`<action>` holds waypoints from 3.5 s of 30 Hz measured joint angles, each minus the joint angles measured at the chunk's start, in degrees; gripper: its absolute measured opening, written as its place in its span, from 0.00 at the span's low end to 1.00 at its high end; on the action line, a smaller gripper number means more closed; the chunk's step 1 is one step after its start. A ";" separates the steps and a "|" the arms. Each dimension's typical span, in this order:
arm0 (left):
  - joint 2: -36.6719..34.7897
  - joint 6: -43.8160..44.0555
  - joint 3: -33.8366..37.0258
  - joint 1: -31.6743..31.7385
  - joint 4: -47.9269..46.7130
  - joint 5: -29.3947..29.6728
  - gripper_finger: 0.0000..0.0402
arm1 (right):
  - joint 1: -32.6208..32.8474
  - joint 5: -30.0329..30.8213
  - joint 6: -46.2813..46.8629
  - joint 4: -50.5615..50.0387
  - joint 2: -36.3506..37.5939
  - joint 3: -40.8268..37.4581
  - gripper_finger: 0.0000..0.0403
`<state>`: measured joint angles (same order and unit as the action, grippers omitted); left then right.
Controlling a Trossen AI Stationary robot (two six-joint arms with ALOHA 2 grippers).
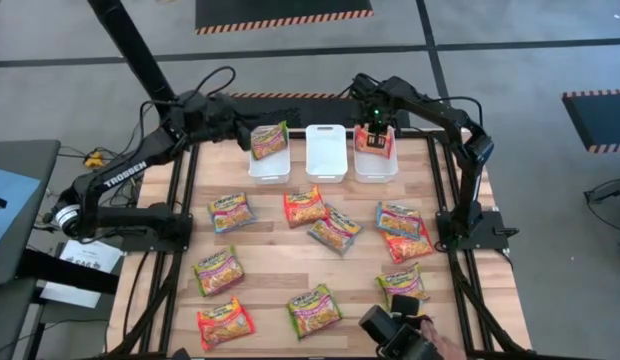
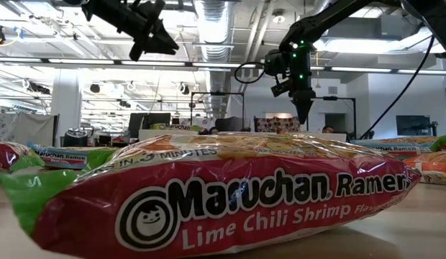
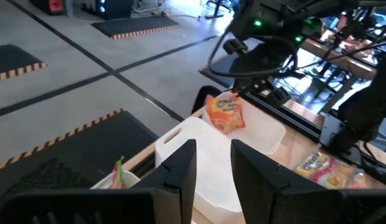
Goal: Sort Maruchan noodles
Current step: Put the orange noodle pack into the right white bin, then put the blue noodle pack into the middle white bin
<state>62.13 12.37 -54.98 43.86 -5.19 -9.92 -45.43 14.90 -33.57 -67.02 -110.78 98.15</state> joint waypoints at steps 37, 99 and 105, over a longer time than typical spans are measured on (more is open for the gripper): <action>-1.83 9.83 -0.04 1.83 7.40 -10.84 0.21 | 1.68 -26.01 18.78 -22.94 10.12 15.73 0.33; -3.67 8.37 -0.04 1.81 2.93 -19.29 0.21 | 16.57 -31.49 68.44 0.97 38.64 -49.79 0.57; -3.67 8.38 -0.04 1.81 2.86 -19.24 0.21 | 19.03 -31.48 68.27 1.77 33.23 -49.79 0.57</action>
<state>58.46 20.74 -55.02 45.67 -2.33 -29.17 -26.40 -16.58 34.70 -65.25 -77.55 48.36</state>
